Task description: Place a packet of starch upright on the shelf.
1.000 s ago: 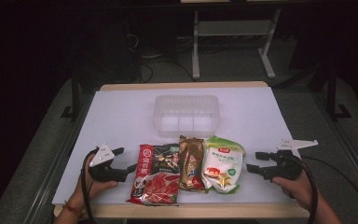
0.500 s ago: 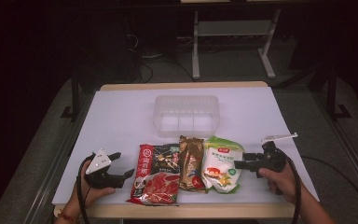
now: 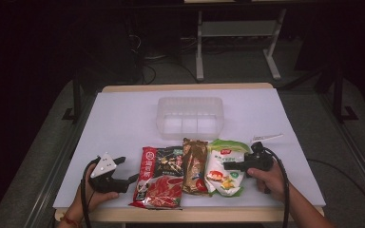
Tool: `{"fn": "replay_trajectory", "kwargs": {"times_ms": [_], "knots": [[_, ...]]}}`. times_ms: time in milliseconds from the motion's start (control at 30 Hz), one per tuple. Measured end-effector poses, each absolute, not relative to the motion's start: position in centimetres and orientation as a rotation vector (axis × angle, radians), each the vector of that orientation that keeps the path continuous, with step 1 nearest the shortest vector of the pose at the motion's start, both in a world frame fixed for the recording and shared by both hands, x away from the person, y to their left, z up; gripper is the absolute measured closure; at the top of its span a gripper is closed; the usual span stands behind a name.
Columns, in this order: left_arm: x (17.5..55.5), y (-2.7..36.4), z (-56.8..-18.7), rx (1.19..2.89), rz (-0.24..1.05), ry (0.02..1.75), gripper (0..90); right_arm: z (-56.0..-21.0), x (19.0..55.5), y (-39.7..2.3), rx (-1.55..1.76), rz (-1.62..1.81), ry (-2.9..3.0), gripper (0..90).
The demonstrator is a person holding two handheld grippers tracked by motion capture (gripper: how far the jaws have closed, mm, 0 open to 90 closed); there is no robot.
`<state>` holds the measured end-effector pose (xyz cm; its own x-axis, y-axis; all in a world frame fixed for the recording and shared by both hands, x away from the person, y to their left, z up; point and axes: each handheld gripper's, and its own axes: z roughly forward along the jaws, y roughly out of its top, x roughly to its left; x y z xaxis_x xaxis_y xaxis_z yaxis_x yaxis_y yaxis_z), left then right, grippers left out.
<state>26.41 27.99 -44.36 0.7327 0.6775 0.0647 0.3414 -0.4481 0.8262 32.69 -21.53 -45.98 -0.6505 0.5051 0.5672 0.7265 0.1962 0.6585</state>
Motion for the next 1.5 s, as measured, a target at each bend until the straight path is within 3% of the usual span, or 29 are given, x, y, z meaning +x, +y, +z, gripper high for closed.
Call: {"fn": "replay_trajectory", "kwargs": {"times_ms": [33,333,667,1500], "knots": [[26.4,28.0,-44.4,2.069,0.493,0.769,18.8,-45.8,32.6,-21.6,-1.17,-1.441,-2.266,56.5],[26.5,27.9,-44.5,2.081,0.49,0.767,19.6,-44.3,31.6,-21.4,-1.083,-1.495,-2.412,76.1],[26.5,27.9,-44.6,2.075,0.484,0.768,19.8,-42.6,30.1,-21.0,-0.997,-1.607,-2.486,81.4],[26.6,28.5,-44.2,2.021,0.445,0.776,20.2,-40.2,28.1,-20.6,-0.921,-1.705,-2.582,84.2]]}}
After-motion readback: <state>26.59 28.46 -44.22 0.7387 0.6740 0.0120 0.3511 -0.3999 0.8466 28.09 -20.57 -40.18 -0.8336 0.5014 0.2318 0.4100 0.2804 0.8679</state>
